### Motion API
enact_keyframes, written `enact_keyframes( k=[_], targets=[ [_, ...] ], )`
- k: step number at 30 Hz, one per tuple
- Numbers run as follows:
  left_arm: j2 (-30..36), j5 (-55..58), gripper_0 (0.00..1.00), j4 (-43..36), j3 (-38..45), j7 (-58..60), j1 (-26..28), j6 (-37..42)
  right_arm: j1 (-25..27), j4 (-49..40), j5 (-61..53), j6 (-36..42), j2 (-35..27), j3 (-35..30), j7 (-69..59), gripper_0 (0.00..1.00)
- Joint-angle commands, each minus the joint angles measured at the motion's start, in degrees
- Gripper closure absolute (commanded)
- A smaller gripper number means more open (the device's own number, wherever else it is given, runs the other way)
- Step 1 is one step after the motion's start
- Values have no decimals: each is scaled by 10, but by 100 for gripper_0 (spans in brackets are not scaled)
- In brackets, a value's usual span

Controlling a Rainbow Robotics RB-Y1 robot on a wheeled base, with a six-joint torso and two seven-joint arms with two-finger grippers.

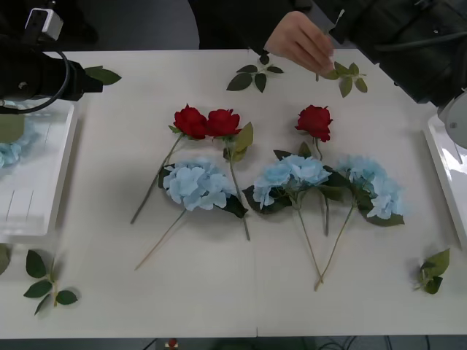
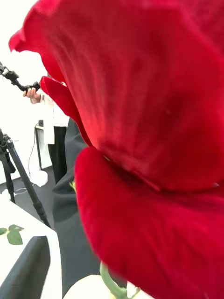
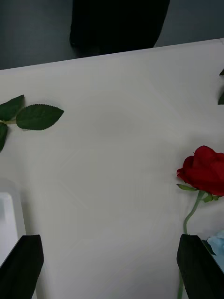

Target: Place the red flowers into the right box and the blue flowers into the left box. If a person shows an open palm, hand one flower to the person first, then continue sorting.

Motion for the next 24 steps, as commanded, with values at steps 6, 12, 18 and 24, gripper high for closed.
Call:
enact_keyframes(
  k=[6,12,18,24],
  targets=[
    [7,5,17,-18,13,-23,-9,-3,13,-26,-55,30,-46,-14,24,0],
    [7,3,5,-18,13,-24,-9,-4,44,-28,-126,252,-62,-122,23,0],
    [7,3,0,-17,13,-24,-9,-4,87,-28,-140,462,-60,-225,-24,0],
    [7,4,0,-17,13,-25,-9,-4,122,-29,-108,607,-62,-260,-157,0]
  ],
)
